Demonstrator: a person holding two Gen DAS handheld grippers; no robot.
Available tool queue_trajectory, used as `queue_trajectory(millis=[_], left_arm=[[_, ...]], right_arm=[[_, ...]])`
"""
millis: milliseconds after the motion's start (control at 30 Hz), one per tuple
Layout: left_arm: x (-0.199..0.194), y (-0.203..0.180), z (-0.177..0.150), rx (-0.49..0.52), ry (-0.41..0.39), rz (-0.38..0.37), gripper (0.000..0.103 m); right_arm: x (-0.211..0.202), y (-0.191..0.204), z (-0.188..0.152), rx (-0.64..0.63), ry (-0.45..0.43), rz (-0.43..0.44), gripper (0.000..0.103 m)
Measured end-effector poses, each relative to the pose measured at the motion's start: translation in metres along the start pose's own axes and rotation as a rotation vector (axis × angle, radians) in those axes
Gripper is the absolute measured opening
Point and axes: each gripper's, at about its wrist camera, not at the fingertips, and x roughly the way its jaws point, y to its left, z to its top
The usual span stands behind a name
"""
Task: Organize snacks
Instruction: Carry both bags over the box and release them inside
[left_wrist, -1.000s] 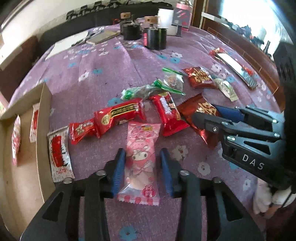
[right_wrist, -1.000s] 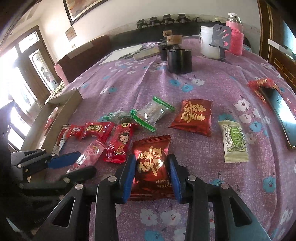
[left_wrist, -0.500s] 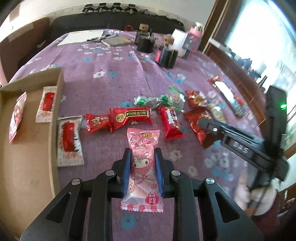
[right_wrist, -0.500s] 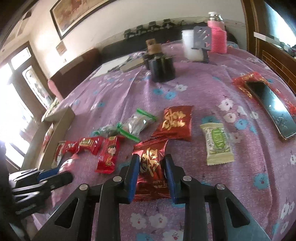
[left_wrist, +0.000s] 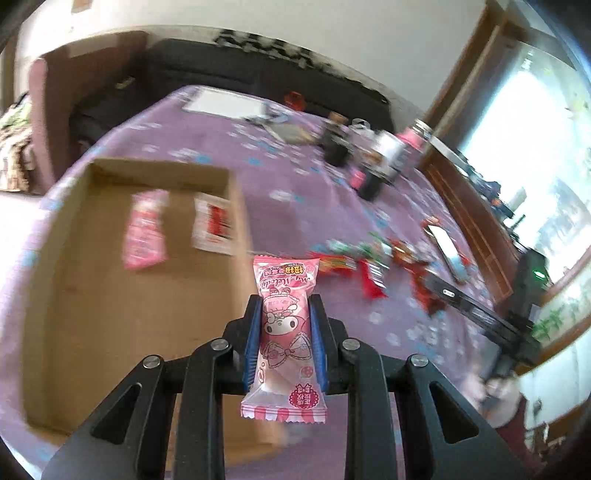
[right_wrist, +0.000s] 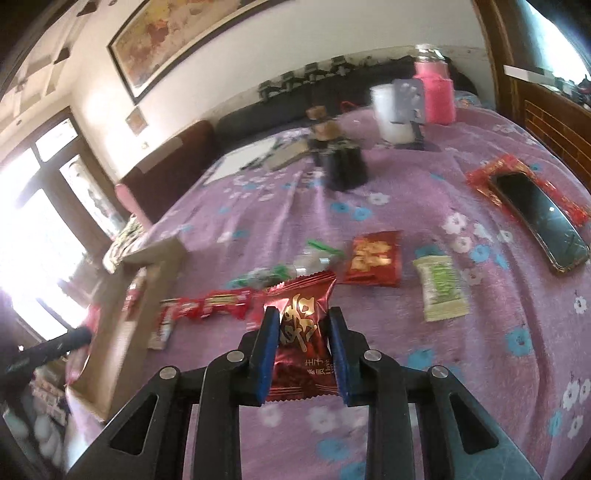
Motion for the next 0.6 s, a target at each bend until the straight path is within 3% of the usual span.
queue_trajectory(millis=[233,600], left_arm=[[0.008,0.062,0.026,-0.048,0.008,0.142,0.022],[0.057,0.126,0.066,-0.134,0.070,0.205,0.022]], right_arm=[[0.014,0.071,0.014,-0.102,0.056,0.090,0.027],[0.096,0.190,0.024,-0.192,0.202,0.204,0.027]])
